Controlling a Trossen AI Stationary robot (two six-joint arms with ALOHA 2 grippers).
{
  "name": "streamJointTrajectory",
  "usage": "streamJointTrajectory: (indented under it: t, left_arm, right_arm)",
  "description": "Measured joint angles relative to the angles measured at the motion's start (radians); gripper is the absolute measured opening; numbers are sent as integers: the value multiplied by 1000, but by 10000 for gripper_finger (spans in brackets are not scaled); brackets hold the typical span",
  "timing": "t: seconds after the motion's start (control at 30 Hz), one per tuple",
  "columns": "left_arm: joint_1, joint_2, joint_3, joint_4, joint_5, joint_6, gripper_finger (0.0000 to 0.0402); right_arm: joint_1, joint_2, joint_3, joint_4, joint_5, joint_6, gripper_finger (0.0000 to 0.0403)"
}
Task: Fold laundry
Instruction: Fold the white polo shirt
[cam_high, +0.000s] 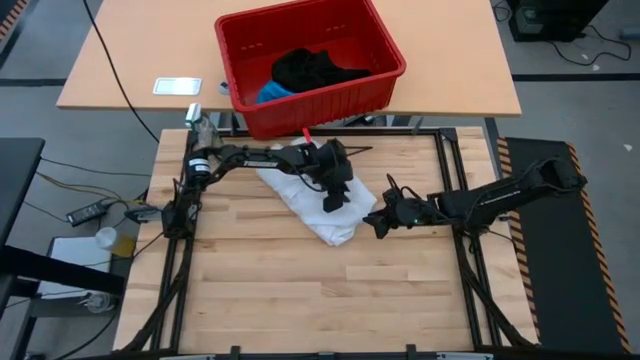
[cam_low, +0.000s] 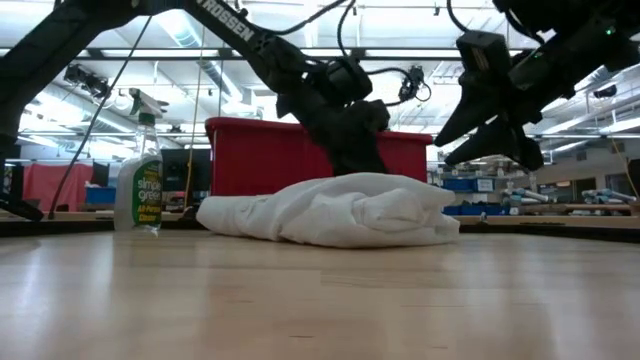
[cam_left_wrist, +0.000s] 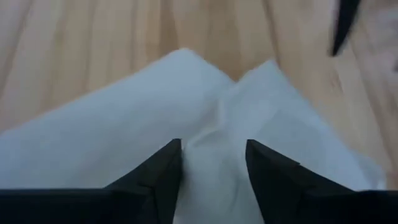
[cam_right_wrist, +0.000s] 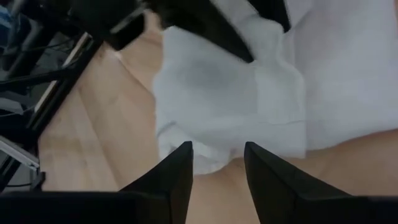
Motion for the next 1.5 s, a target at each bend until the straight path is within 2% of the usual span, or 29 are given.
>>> streamJointTrajectory:
  t: [0.13,0.23,0.3,0.4,0.57,0.73,0.87,1.07,1.2,1.37,1.5]
  left_arm:
    - [12,6,0,-31,-19,16,125]
    - [12,6,1,-45,-19,58,42]
    - [10,3,1,-56,-18,42,14]
    - [20,-24,2,-95,22,40,6]
    - [53,-137,60,-296,86,138,3]
    - [58,-226,106,-415,109,258,2]
    - [44,-253,107,-400,127,277,1]
    - [40,-276,107,-326,129,259,1]
    - [44,-291,108,-250,91,219,1]
    - [37,-302,108,-190,77,212,0]
    - [35,-303,108,-151,53,184,0]
  right_arm:
    - [28,-3,0,-1,40,18,151]
    - [38,-3,0,-12,64,30,150]
    - [38,-3,0,-16,64,30,150]
    - [38,-14,0,-36,71,30,150]
    - [29,-13,0,-53,140,0,150]
    - [-64,12,-72,68,99,-122,150]
    - [-161,52,-84,159,74,-234,150]
    - [-268,193,-84,363,-78,-299,150]
    - [-255,283,-84,482,-95,-273,140]
    - [-204,381,-84,569,-55,-272,121]
    - [-188,492,-84,665,-113,-267,115]
